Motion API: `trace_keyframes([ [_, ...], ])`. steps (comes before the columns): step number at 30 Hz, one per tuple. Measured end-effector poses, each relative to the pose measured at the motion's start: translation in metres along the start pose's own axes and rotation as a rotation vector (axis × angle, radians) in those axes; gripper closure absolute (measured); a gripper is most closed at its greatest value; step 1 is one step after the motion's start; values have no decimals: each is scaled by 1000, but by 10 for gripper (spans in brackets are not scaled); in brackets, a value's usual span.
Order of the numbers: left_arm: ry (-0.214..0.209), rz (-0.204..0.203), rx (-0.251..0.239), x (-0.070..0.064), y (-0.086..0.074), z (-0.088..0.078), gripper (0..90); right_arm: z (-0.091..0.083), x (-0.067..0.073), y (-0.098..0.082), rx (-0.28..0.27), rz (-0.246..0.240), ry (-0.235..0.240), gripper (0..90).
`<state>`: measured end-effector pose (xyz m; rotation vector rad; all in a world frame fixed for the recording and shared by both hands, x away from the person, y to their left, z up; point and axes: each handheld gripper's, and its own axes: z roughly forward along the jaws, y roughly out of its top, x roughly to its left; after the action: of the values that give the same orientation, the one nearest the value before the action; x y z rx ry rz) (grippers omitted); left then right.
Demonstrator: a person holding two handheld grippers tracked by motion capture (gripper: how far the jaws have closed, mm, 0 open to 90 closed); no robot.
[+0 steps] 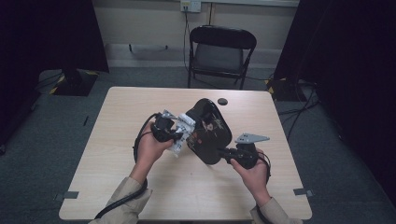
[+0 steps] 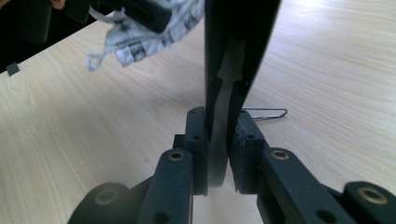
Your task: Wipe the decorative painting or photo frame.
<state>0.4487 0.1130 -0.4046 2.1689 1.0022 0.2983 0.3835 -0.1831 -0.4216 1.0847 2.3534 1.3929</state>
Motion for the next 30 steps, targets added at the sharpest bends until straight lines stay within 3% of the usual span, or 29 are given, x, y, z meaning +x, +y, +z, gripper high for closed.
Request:
trace_keyframes([
  [14,-38,-21,105,-3,-29,26,773,0,0,0,-1,1,-2,791],
  [22,-63,-6,190,-4,-45,33,774,0,0,0,1,2,0,791],
  [27,-59,-17,180,-2,-48,23,773,0,0,0,0,2,1,791],
  [30,-38,-23,139,1,-44,8,773,0,0,0,0,2,-1,791],
])
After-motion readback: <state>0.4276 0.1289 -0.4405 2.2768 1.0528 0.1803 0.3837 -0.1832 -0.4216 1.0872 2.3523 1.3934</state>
